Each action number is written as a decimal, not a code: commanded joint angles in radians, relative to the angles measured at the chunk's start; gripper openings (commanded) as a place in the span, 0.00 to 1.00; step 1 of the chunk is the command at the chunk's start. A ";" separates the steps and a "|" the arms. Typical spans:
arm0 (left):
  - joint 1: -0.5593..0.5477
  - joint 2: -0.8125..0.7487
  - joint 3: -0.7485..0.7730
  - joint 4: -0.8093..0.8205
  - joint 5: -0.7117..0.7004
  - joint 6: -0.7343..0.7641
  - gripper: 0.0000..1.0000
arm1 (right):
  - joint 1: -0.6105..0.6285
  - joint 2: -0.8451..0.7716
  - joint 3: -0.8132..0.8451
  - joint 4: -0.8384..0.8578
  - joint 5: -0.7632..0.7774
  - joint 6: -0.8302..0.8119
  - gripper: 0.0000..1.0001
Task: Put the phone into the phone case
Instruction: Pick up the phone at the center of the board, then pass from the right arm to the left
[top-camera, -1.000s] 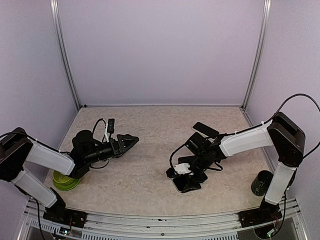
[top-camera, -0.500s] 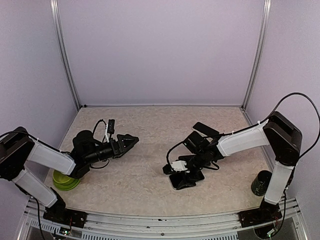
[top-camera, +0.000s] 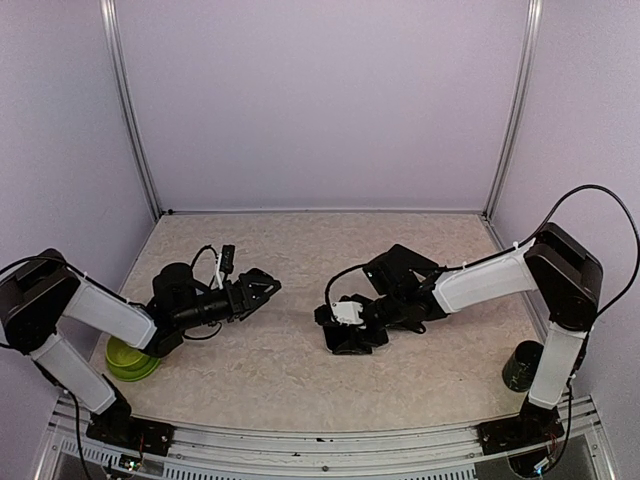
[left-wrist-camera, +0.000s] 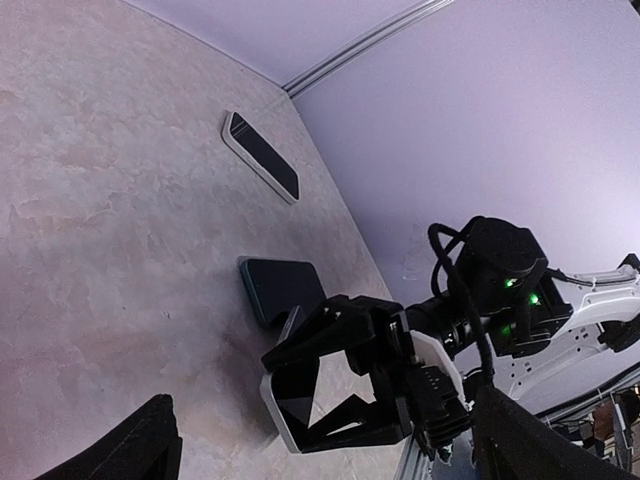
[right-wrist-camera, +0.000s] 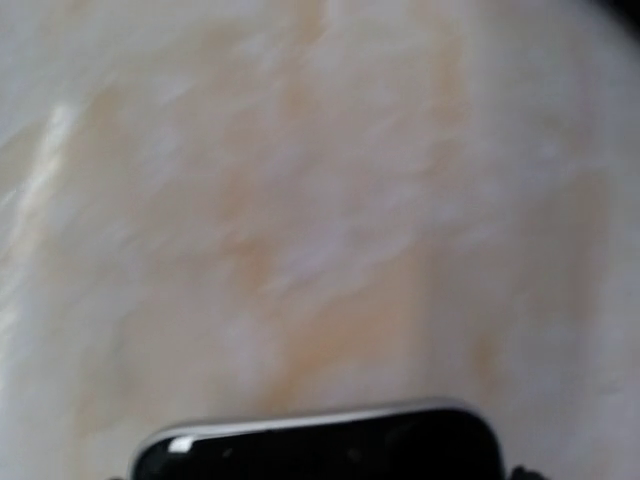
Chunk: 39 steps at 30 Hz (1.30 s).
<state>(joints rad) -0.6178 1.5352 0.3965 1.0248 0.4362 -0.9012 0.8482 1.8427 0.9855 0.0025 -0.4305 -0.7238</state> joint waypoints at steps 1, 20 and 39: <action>-0.003 0.040 0.041 -0.022 0.002 0.018 0.98 | 0.009 -0.041 -0.020 0.200 0.033 0.067 0.57; -0.113 0.161 0.212 -0.279 -0.089 0.141 0.92 | 0.025 -0.046 -0.069 0.446 0.115 0.213 0.55; -0.164 0.320 0.329 -0.304 -0.054 0.139 0.61 | 0.063 -0.009 -0.046 0.462 0.151 0.215 0.55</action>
<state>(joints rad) -0.7715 1.8408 0.6949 0.7227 0.3687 -0.7765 0.8970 1.8381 0.9199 0.4091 -0.2924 -0.5102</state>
